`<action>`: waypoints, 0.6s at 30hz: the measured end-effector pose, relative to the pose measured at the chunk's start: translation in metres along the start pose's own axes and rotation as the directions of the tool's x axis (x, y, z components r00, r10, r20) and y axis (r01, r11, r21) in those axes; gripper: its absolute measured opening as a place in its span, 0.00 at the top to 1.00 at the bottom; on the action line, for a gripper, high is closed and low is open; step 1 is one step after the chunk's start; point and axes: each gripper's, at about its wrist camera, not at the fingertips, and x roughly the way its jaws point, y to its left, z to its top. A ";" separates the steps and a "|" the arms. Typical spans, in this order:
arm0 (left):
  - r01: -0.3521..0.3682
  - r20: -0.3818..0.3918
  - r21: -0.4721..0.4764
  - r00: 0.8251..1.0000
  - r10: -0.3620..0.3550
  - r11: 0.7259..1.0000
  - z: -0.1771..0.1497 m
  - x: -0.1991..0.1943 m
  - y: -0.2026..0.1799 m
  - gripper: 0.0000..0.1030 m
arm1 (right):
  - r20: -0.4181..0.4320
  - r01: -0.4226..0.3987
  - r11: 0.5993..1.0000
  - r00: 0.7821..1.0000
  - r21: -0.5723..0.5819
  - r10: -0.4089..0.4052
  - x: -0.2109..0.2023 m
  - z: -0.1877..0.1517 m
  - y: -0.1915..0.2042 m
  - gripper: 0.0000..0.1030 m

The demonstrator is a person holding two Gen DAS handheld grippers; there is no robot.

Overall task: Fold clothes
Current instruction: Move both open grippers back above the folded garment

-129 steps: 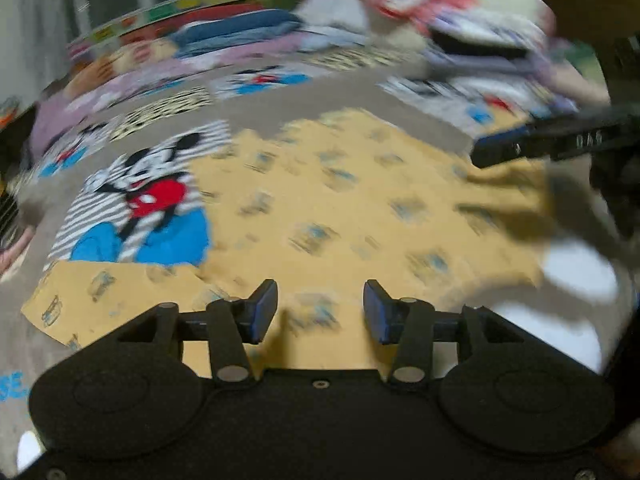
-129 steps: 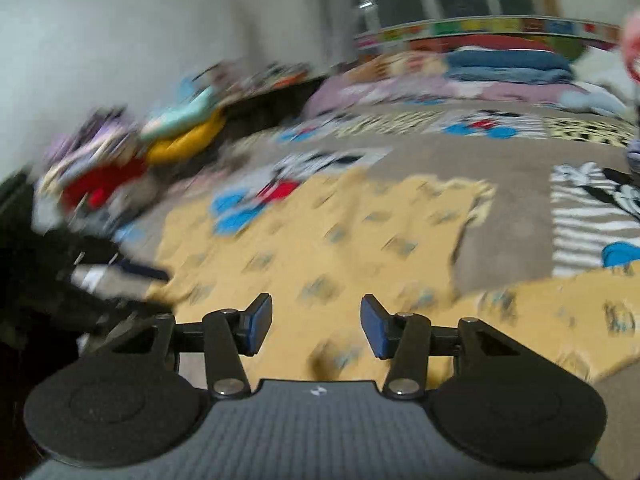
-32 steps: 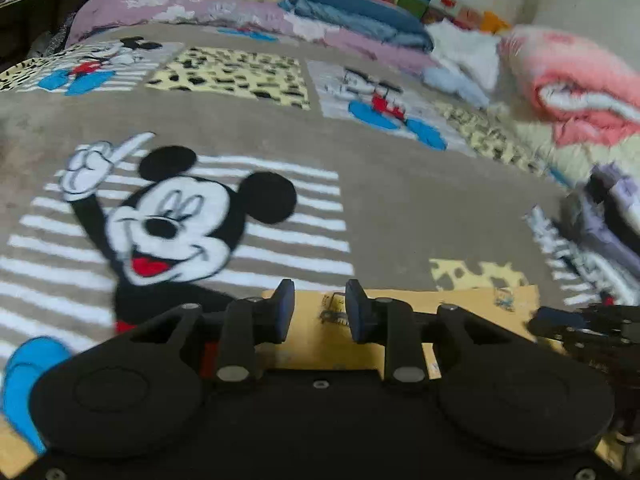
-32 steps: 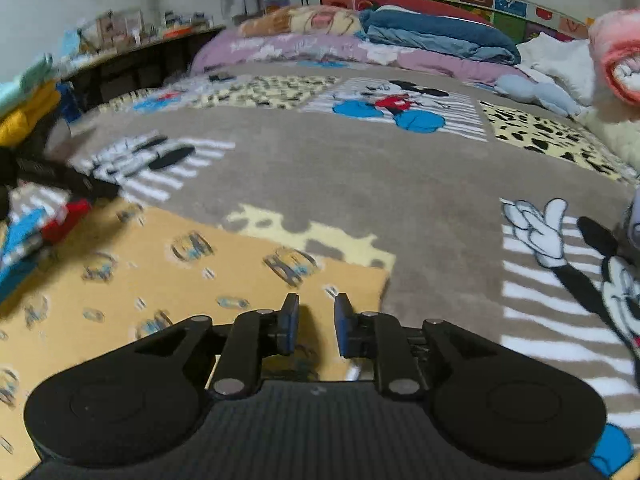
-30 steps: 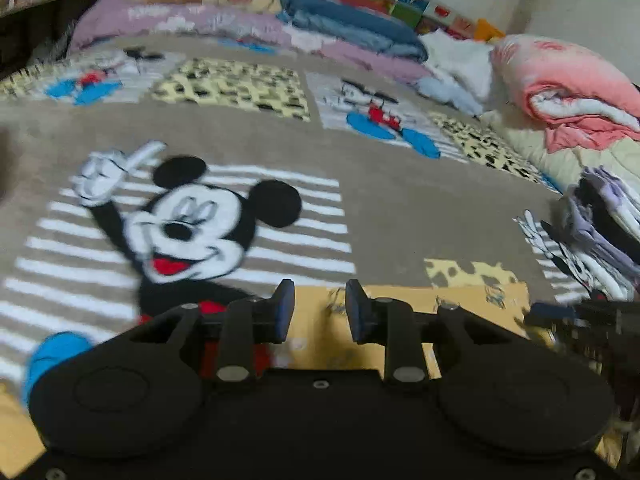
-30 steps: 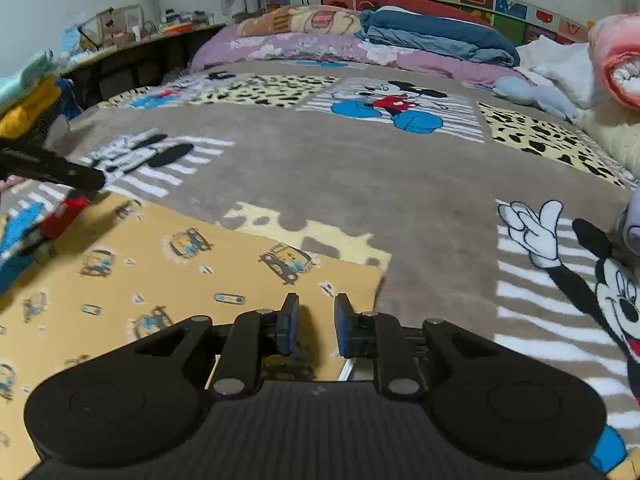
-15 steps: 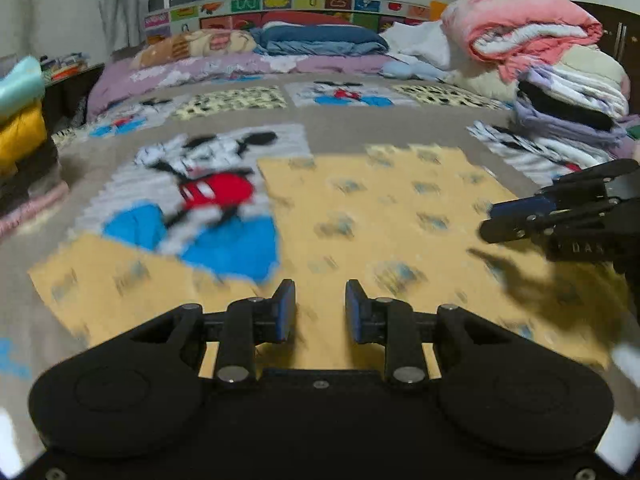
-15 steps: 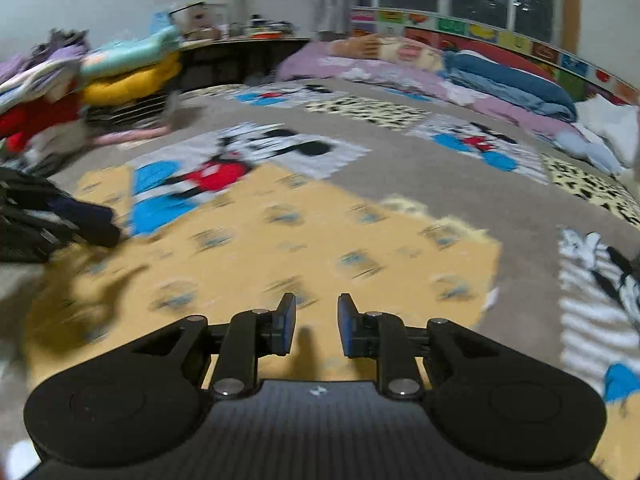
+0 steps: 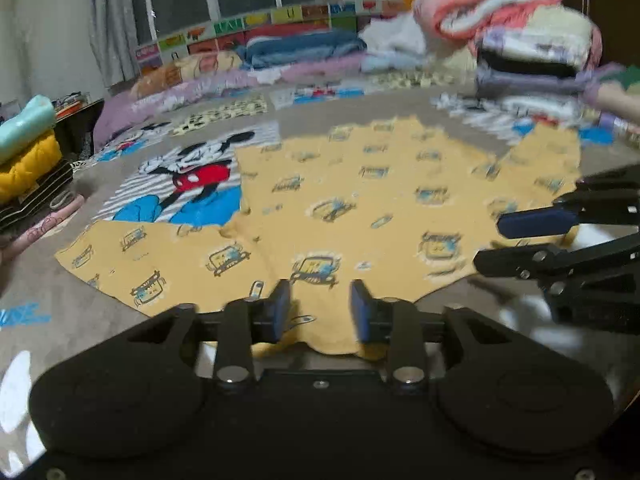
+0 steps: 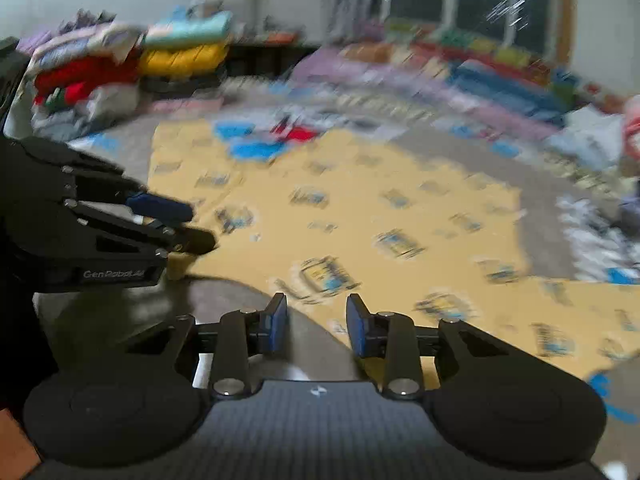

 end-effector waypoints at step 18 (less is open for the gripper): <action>0.068 0.065 0.292 0.994 -0.090 0.954 -0.002 -0.009 -0.102 0.43 | 0.093 -0.055 0.584 0.995 0.810 -0.035 -0.063 -0.094 -0.159 0.57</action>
